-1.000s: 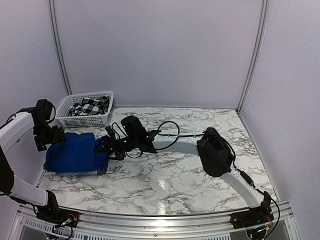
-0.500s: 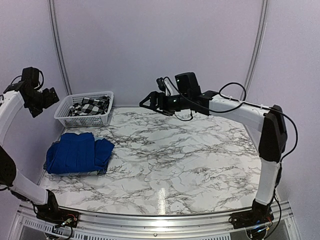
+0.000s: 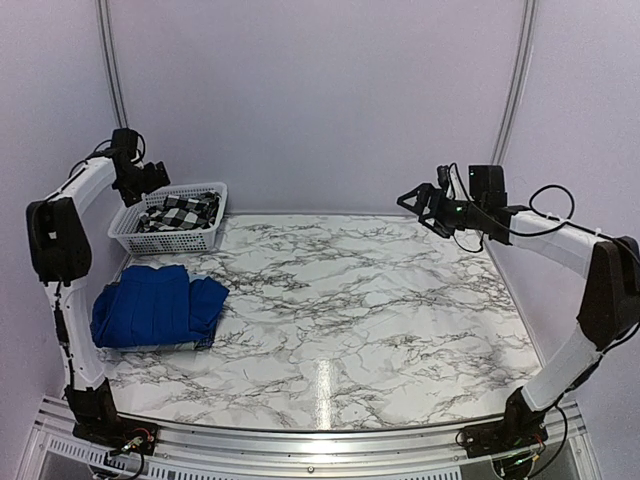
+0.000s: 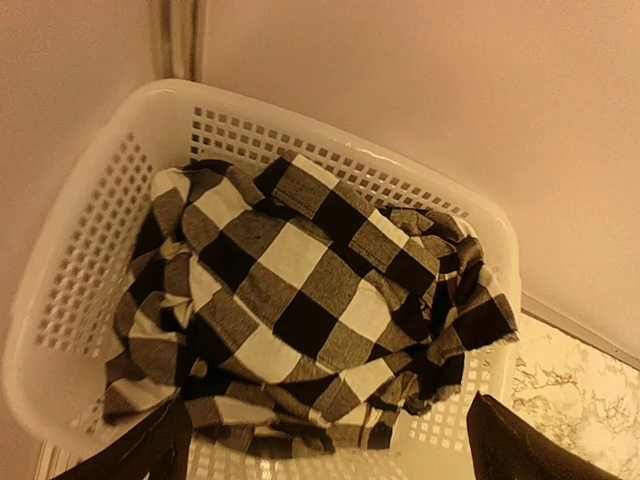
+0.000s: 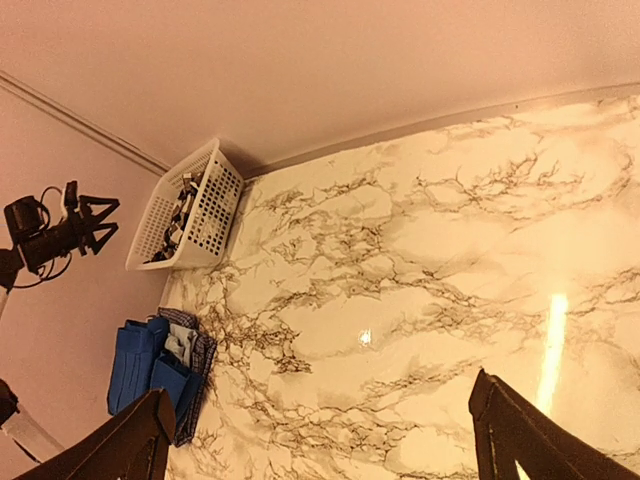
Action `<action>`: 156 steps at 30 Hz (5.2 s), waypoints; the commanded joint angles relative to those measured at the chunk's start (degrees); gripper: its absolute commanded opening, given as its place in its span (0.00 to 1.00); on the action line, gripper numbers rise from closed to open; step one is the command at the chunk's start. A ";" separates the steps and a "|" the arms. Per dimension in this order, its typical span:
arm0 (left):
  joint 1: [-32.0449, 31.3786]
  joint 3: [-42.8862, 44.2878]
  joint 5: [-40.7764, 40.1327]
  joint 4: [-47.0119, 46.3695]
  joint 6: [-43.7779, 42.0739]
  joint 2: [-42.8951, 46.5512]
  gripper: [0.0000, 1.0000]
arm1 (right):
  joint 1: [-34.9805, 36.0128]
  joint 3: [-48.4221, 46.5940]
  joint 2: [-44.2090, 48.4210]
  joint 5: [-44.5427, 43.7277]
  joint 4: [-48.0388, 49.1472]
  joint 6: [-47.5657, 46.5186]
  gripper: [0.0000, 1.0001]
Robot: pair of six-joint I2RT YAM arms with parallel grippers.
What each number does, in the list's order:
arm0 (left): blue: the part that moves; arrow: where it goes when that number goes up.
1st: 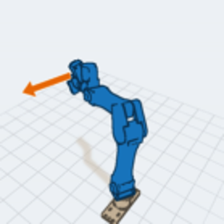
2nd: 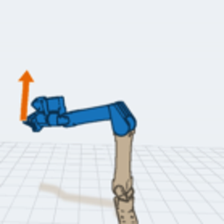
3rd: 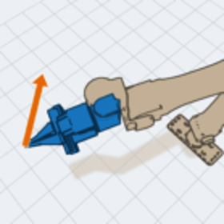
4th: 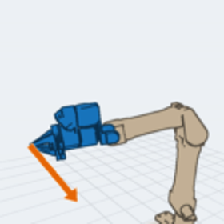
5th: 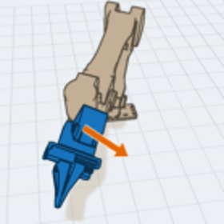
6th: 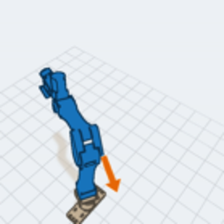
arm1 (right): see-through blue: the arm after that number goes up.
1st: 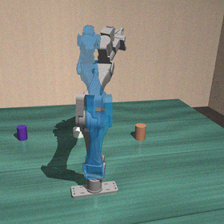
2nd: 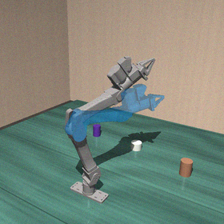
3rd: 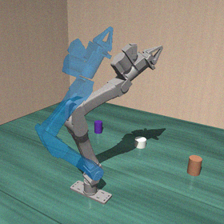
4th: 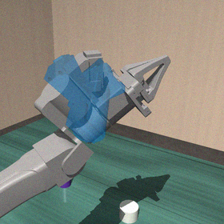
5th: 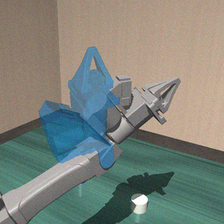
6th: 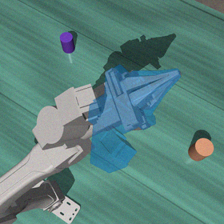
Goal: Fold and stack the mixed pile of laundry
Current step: Pick up the crumpled shirt from the bin, then place the crumpled shirt at the center of the board, then pick up the crumpled shirt from the center of the board.
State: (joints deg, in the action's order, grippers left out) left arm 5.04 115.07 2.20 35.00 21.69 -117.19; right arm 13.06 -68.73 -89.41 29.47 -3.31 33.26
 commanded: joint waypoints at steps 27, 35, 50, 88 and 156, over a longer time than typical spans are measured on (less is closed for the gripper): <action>-0.87 24.99 3.13 -10.66 6.85 -24.93 0.00 | 1.02 -4.98 -4.46 5.32 -5.43 -1.83 0.85; -1.98 22.70 10.76 -15.16 9.73 -12.53 0.00 | 1.10 0.46 0.66 7.79 -4.67 -3.01 0.84; -22.24 22.73 12.98 -16.67 6.80 7.61 0.00 | 1.07 10.92 11.67 11.92 -2.98 -3.90 0.83; -41.40 -18.62 -13.82 -7.49 -1.74 20.86 0.99 | 0.55 21.75 24.93 -3.32 -21.79 -13.00 0.83; -29.20 20.37 6.31 -11.05 5.98 15.85 0.00 | -2.43 -30.35 6.09 -32.65 -34.70 -29.70 0.00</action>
State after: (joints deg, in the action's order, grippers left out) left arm -25.15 133.56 7.57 30.96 24.93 -103.83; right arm 11.88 -91.35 -82.28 -1.41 -37.95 5.48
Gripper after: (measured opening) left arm 0.006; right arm 0.002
